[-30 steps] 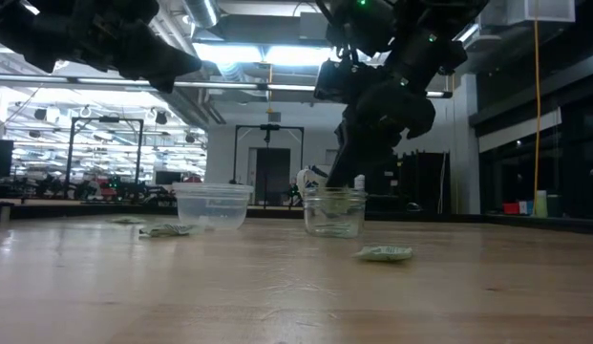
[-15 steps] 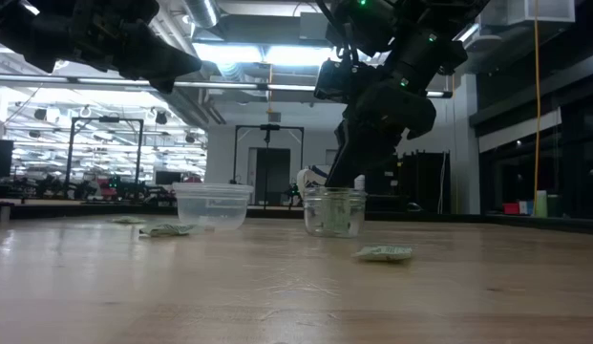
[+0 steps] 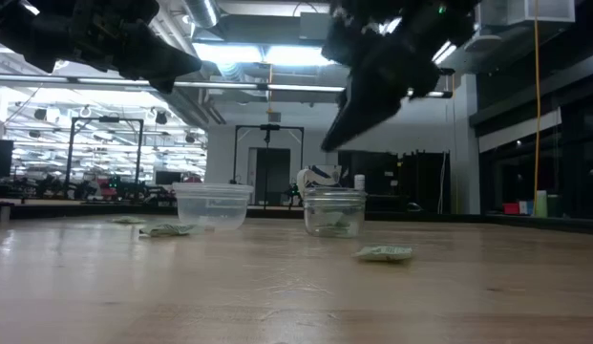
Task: Pick and place Stevia / Truvia into bins
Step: Put the stevia packet into the plastic container
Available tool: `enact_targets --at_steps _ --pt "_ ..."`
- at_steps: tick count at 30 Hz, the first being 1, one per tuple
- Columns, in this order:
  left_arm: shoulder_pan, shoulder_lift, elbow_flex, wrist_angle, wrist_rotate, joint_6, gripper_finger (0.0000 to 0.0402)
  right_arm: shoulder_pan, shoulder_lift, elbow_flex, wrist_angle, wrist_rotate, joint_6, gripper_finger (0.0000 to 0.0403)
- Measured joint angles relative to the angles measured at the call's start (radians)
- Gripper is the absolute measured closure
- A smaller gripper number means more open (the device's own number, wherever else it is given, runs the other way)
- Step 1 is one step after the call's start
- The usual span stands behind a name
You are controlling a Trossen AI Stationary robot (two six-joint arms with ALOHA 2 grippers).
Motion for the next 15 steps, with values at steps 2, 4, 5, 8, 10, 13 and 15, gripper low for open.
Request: enact_targets --at_steps 2,4,5,8,10,13,15 --pt "0.0 0.0 0.0 0.0 0.0 0.0 0.0398 0.0 -0.04 0.0 -0.009 0.0 0.002 0.0297" --pt "0.0 0.0 0.0 0.0 0.0 0.0 0.0398 0.0 -0.081 0.0 -0.011 0.0 0.001 0.0297" --pt "0.0 0.0 0.0 -0.003 0.0 0.0 0.0398 0.001 -0.102 0.0 -0.018 0.0 -0.003 0.0298" --pt "0.0 0.0 0.0 -0.006 0.0 0.0 0.0398 0.005 -0.158 0.0 -0.033 0.0 -0.026 0.0316" --pt "0.0 0.0 0.0 -0.007 0.0 0.0 0.0398 0.009 -0.19 0.0 -0.054 0.002 -0.032 0.0343" --pt "0.0 0.0 0.0 -0.007 0.0 0.0 0.0398 0.022 -0.216 -0.014 -0.04 0.002 -0.036 0.0389" --pt "0.0 0.0 0.0 -0.007 0.0 0.0 0.0398 0.031 -0.224 -0.068 0.031 0.002 -0.055 0.0394"
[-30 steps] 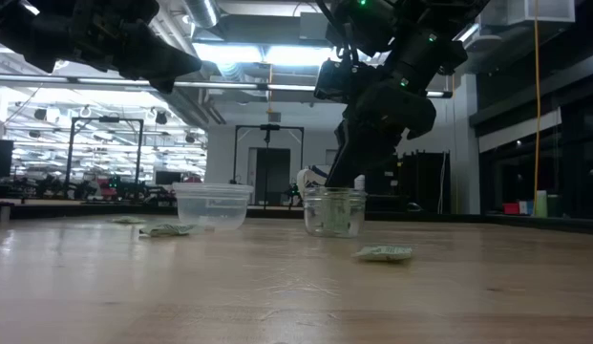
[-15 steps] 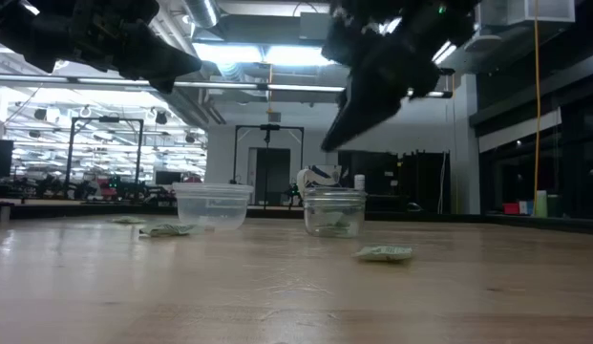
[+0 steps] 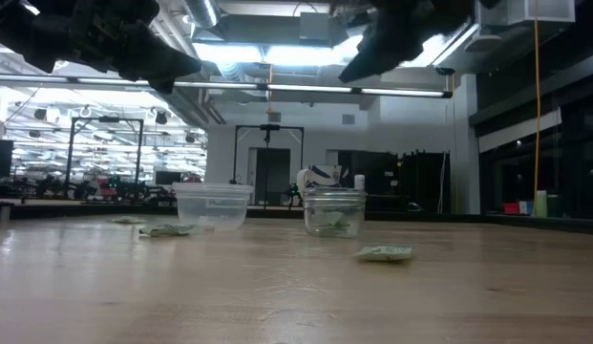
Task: Pick and place Stevia / Truvia into bins
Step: Put the stevia packet into the plastic container
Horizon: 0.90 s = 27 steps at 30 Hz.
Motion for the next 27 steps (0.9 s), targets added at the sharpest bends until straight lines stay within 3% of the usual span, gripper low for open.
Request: enact_targets --at_steps 6,16,22,27 --pt "0.0 0.0 0.0 0.0 0.0 0.002 0.0398 0.004 -0.003 -0.188 0.271 -0.002 -0.005 0.0399" --pt "0.0 0.0 0.0 0.0 -0.001 0.003 0.0398 -0.018 -0.018 -0.281 0.456 -0.001 -0.059 0.04" --pt "0.001 0.0 0.0 0.001 -0.104 0.003 0.0384 -0.046 -0.07 -0.369 0.638 -0.003 -0.109 0.0394" --pt "0.001 0.0 0.0 -0.001 -0.169 0.003 0.034 -0.08 -0.087 -0.437 0.707 -0.011 -0.091 0.0399"
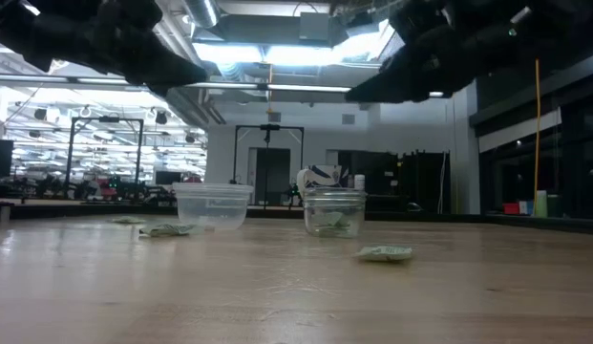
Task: Pick and place Stevia / Truvia into bins
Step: Put the stevia packet into the plastic container
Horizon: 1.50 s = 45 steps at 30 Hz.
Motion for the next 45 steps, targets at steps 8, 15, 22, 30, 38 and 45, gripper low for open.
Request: enact_targets --at_steps 8,15,22,30,38,45 --pt "0.0 0.0 0.0 -0.006 -0.037 0.074 0.0246 -0.098 -0.002 -0.084 0.228 -0.072 -0.041 0.0397" --pt "0.0 0.0 0.0 -0.031 -0.11 -0.052 0.0212 -0.212 -0.001 -0.113 0.313 -0.229 -0.036 0.0396" --pt "0.0 0.0 0.0 -0.19 -0.269 -0.217 0.0212 -0.232 -0.001 -0.113 0.356 -0.228 -0.034 0.0396" --pt "0.0 0.0 0.0 -0.464 -0.342 -0.483 0.0212 -0.232 -0.001 -0.113 0.366 -0.228 -0.034 0.0396" --pt "0.011 0.002 0.041 -0.647 -0.295 -0.679 0.0212 -0.232 -0.001 -0.112 0.366 -0.228 -0.035 0.0396" --pt "0.026 0.076 0.23 -0.939 -0.3 -0.724 0.0212 -0.232 -0.001 -0.112 0.386 -0.227 -0.036 0.0396"
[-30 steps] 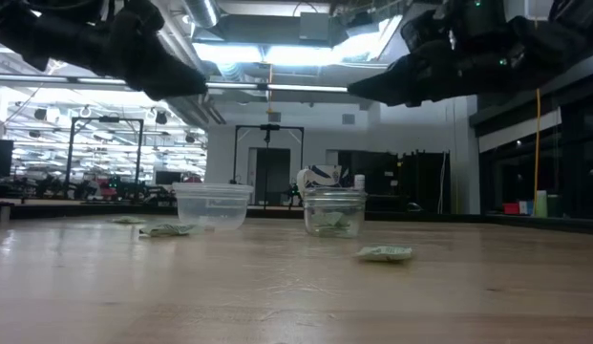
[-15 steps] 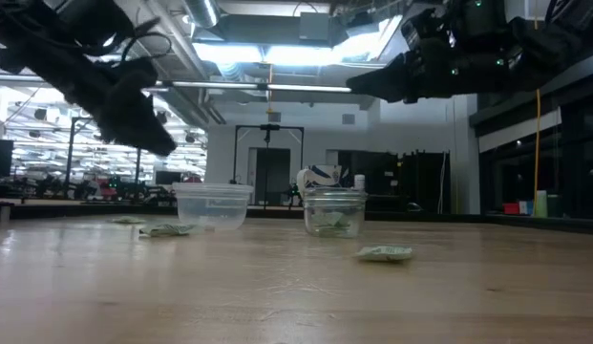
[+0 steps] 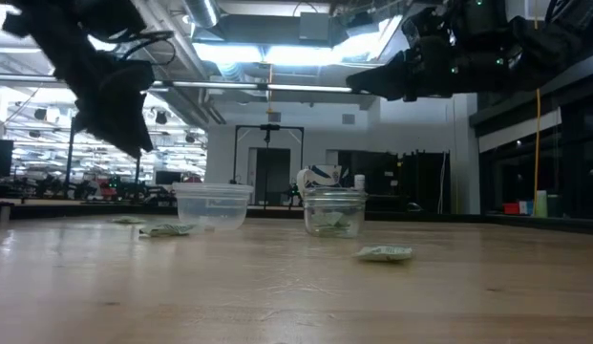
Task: Pick and place Stevia / Truvia into bins
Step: Put the stevia packet into the plastic container
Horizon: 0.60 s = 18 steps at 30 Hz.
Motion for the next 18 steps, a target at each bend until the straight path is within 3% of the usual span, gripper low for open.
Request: enact_targets --at_steps 9,18 --pt "0.005 0.26 0.186 -0.244 0.007 0.057 0.0212 0.0 0.0 0.0 0.015 0.0 -0.001 0.0396" --pt "0.079 0.466 0.281 -0.287 0.107 0.183 0.0212 0.0 0.0 0.001 0.019 -0.001 0.0 0.0396"
